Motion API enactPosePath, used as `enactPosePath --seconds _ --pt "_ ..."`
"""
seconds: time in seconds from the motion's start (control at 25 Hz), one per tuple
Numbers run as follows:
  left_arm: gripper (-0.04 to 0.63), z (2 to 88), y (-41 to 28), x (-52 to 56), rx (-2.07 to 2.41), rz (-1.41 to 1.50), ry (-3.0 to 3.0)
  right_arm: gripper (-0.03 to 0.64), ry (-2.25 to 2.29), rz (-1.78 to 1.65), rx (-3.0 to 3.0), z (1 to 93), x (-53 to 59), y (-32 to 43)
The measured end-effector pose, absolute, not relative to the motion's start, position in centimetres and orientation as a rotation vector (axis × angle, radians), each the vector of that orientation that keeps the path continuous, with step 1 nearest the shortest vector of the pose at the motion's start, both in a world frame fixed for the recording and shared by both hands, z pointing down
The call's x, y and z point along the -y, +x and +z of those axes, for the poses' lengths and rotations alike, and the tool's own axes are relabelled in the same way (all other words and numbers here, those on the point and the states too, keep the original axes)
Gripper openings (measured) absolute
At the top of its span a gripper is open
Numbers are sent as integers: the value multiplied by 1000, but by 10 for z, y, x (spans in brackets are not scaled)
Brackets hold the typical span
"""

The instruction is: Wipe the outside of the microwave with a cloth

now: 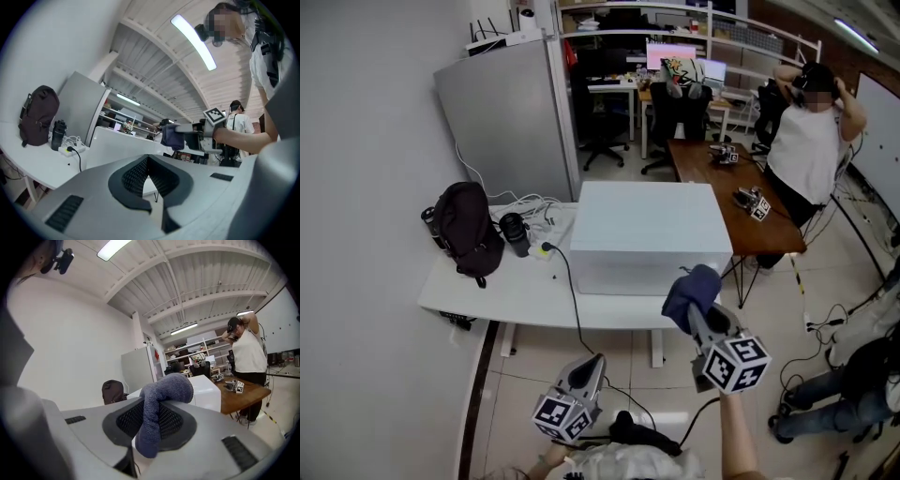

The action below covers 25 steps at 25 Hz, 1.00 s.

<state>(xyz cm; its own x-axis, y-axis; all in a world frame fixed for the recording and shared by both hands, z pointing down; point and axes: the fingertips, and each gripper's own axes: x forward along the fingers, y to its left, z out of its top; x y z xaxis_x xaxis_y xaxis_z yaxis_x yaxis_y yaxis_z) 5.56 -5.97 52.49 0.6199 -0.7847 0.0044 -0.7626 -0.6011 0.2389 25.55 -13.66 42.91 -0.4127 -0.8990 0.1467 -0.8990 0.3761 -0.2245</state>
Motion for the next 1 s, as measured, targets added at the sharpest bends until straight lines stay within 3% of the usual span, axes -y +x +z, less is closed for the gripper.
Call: enactPosePath --seconds 0.6,1.0 --pt "-14 512 37 -166 1158 -213 2654 69 1844 404 2544 455 -139 184" --pt "-14 511 51 -230 1142 -220 2628 69 1872 366 2516 491 -233 172"
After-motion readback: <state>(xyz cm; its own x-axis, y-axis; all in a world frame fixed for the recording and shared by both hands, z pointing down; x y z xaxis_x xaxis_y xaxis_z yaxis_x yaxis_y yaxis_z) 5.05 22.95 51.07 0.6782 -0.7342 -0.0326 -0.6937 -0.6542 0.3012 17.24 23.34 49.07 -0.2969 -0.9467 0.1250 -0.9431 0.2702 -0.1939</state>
